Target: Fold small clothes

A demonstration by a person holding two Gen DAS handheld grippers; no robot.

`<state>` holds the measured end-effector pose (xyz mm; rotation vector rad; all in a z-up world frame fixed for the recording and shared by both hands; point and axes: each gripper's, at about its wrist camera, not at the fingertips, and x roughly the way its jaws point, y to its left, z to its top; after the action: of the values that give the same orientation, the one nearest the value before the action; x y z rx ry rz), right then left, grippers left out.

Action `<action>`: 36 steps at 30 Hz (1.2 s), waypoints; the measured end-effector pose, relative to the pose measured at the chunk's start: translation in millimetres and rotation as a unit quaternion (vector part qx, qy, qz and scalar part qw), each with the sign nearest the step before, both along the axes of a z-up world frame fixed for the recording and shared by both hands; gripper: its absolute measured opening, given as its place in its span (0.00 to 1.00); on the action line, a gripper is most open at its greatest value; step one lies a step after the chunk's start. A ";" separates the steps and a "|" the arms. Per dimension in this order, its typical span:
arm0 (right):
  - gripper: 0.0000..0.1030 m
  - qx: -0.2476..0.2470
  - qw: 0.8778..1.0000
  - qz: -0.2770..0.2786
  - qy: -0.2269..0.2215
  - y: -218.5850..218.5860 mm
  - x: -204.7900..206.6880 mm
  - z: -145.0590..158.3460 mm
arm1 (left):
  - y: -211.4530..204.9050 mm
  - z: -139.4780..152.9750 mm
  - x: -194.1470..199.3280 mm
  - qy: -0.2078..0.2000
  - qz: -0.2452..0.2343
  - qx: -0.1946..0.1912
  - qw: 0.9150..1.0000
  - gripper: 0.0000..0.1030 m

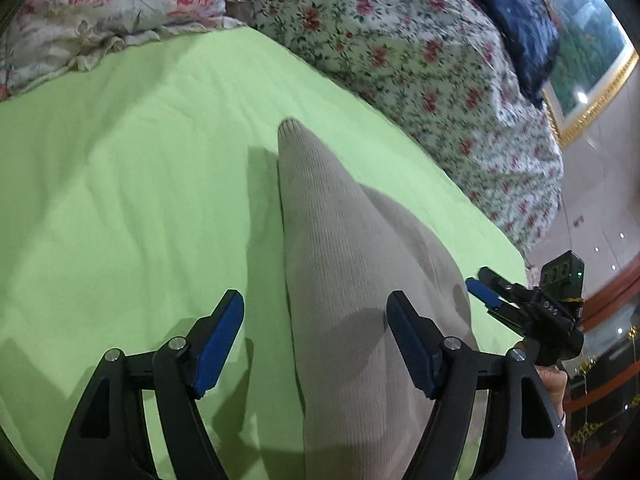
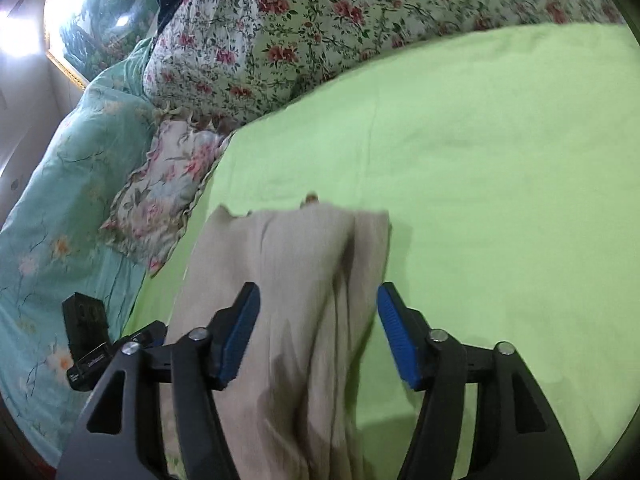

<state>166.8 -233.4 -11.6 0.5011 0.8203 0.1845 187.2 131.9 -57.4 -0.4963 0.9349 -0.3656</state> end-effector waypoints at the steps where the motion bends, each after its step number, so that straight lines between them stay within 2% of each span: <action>1: 0.49 0.002 1.000 0.006 0.011 4.4 13.5 -4.1 | -3.3 0.0 5.7 0.002 0.002 0.003 1.000 0.72; 3: 0.36 -0.011 0.999 0.012 0.037 12.9 34.0 -14.6 | -7.1 -2.3 15.8 0.010 0.002 0.012 1.000 0.71; 4: 0.15 -0.017 0.999 0.015 0.039 15.9 40.3 -17.2 | -14.3 -2.4 20.8 0.012 0.003 0.017 1.000 0.71; 5: 0.09 -0.026 0.999 0.008 0.030 17.0 42.4 -13.5 | -15.7 -1.4 24.3 0.011 0.004 0.027 1.000 0.71; 6: 0.08 -0.028 1.000 0.001 0.013 15.0 38.8 -6.0 | -20.2 0.2 28.1 0.009 0.005 0.037 0.999 0.71; 8: 0.08 -0.016 0.998 -0.012 -0.057 8.1 19.5 20.2 | -28.3 2.9 35.1 0.003 0.004 0.065 0.998 0.70; 10: 0.08 -0.033 0.997 -0.026 -0.069 3.7 11.5 26.7 | -42.4 0.6 43.2 0.003 -0.001 0.097 0.995 0.70; 11: 0.08 -0.044 0.997 -0.028 -0.054 0.4 12.9 20.9 | -50.2 -1.6 47.6 0.004 -0.004 0.119 0.993 0.69; 14: 0.08 -0.057 0.998 -0.028 0.002 -6.1 26.7 -10.2 | -66.7 -11.1 55.8 0.003 -0.015 0.162 0.987 0.70; 16: 0.09 -0.038 0.999 -0.023 0.024 -9.6 33.1 -27.0 | -71.2 -11.5 57.8 0.003 -0.020 0.176 0.984 0.70; 17: 0.12 -0.024 0.999 -0.028 0.033 -13.4 32.5 -32.4 | -71.5 -9.4 56.9 0.003 -0.021 0.178 0.984 0.70; 20: 0.16 0.000 0.999 -0.042 0.022 -20.1 14.2 -24.0 | -68.0 4.6 43.0 -0.008 -0.023 0.182 0.983 0.69; 24: 0.20 0.004 0.999 -0.038 -0.003 -17.2 -29.0 -2.0 | -57.6 18.8 -4.7 -0.029 -0.036 0.163 0.986 0.69; 28: 0.47 0.003 0.999 -0.038 -0.013 -9.2 -82.1 0.9 | -47.5 20.1 -73.9 -0.050 -0.055 0.135 0.988 0.70; 33: 0.49 0.018 0.999 -0.034 -0.008 4.2 -138.5 -13.5 | -39.2 3.0 -139.6 -0.036 -0.059 0.108 0.992 0.70; 36: 0.49 0.015 1.000 -0.025 -0.009 13.7 -157.8 -17.7 | -46.4 -5.6 -158.7 -0.036 -0.065 0.116 0.990 0.70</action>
<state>9.0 -219.7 -29.2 0.5461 0.7874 0.1558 28.5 85.5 -63.1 -0.2090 0.9278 -0.3850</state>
